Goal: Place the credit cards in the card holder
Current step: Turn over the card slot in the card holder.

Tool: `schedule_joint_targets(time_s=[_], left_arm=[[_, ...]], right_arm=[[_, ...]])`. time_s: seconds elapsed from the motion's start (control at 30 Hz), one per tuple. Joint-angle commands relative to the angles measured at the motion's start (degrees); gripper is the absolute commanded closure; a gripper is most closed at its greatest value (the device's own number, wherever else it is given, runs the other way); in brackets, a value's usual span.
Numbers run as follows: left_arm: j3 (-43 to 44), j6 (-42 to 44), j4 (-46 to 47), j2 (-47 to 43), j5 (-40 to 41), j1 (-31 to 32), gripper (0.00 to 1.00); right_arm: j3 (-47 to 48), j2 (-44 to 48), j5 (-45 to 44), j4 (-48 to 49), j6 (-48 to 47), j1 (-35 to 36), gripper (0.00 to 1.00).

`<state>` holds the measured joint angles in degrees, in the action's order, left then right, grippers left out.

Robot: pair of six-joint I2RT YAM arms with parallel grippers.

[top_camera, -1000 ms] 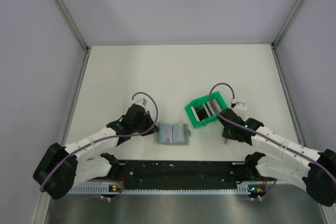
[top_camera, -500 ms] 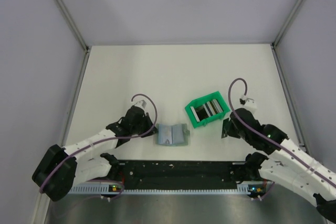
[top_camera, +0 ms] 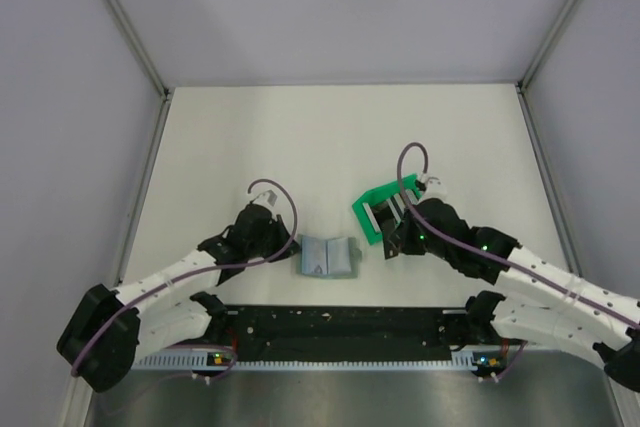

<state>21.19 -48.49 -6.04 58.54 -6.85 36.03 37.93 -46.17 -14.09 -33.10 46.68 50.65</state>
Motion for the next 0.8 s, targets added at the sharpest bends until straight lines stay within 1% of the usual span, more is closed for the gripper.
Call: schedule_joint_targets(time_s=[0.0, 0.17, 0.3, 0.4, 0.47, 0.53, 0.6, 0.63, 0.7, 0.77], left_arm=[[-0.80, -0.46, 1.47, -2.90, -0.35, -0.17, 1.00], [-2.29, -1.43, 2.09, -5.10, -1.67, -0.17, 1.00], [-3.17, -2.04, 2.09, -5.98, -2.73, -0.26, 1.00], [-4.05, -2.57, 2.18, -6.77, -2.99, -0.17, 1.00], [-4.40, -2.92, 2.35, -7.13, -2.90, -0.17, 1.00], [-4.58, -3.19, 2.61, -7.22, -3.08, -0.17, 1.00], [-4.58, -3.36, 2.79, -7.22, -3.34, -0.17, 1.00], [-4.58, -3.37, 2.88, -7.22, -3.43, -0.17, 1.00], [-4.58, -3.45, 2.97, -7.30, -3.69, -0.26, 1.00], [-4.58, -3.54, 3.14, -7.30, -3.78, -0.17, 1.00]], right_arm=[[2.67, -6.54, 0.03, 11.20, -0.97, 5.32, 1.00], [3.46, -13.14, -2.52, 18.76, 1.31, 10.95, 1.00], [4.69, -17.80, -7.26, 23.60, 3.94, 15.43, 1.00], [6.53, -22.02, -13.23, 25.98, 5.88, 19.03, 1.00], [7.24, -25.01, -17.18, 29.31, 7.28, 21.23, 1.00], [7.59, -27.73, -19.48, 32.65, 7.90, 22.64, 1.00], [8.99, -30.37, -21.15, 32.66, 9.04, 23.78, 1.00], [9.70, -31.34, -22.38, 34.66, 9.22, 24.40, 1.00], [10.75, -33.62, -24.05, 35.38, 9.57, 25.46, 1.00], [11.55, -35.12, -24.50, 36.17, 9.66, 26.16, 1.00]])
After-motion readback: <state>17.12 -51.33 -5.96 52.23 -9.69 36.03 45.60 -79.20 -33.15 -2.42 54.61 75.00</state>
